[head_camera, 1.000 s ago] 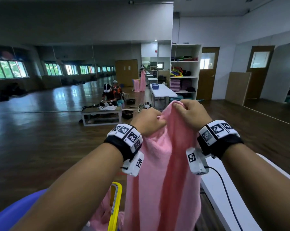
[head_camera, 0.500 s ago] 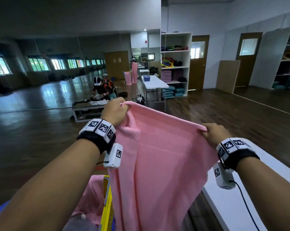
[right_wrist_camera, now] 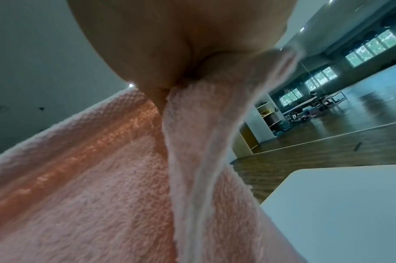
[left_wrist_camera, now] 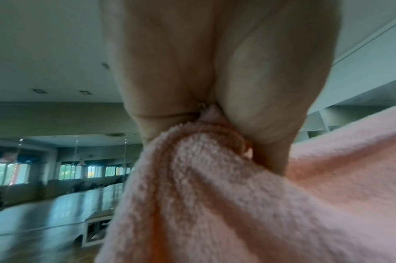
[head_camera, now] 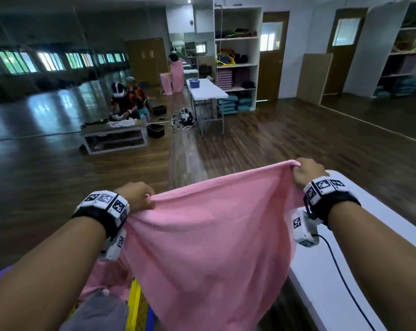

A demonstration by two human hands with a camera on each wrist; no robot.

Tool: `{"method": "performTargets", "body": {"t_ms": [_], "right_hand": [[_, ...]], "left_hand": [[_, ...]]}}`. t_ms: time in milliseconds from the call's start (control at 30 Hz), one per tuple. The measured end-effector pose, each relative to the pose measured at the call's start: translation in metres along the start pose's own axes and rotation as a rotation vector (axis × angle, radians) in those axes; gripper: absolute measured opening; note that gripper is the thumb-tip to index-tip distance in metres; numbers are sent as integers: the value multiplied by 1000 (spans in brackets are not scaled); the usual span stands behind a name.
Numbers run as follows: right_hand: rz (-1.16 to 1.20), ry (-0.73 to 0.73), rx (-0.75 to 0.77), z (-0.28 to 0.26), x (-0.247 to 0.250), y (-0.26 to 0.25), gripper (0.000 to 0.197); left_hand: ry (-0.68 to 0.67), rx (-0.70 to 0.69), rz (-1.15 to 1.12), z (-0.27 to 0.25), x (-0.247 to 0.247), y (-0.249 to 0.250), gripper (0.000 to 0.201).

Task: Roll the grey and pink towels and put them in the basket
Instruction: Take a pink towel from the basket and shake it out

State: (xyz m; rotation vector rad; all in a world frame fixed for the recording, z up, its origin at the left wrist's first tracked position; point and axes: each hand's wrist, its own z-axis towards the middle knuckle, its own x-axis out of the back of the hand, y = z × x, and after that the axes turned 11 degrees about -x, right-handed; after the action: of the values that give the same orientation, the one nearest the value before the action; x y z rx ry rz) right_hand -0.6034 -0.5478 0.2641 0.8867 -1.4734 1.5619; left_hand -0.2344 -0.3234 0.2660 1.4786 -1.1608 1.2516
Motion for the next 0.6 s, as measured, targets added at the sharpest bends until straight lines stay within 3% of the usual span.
{"method": "performTargets", "body": {"t_ms": [100,267,400,533,600], "right_hand": [[39,-52,-24,8,-16,-18,35],[332,-292,-81,33,-46,-70,29],[653,-412,-186,61,-69,-120,24],[591,-366,-165,108,-80,-169,15],[649,-356,-162,135,-88,-188,25]], "left_hand": [[149,118,-6,13,-14,-14,11],[278,362,-231,51,-24,-51,23],[399,356,-486,93,-15,-90,32],[554,326,-665,134,0,-117,24],[644,318,-758,156,8,-125,27]]}}
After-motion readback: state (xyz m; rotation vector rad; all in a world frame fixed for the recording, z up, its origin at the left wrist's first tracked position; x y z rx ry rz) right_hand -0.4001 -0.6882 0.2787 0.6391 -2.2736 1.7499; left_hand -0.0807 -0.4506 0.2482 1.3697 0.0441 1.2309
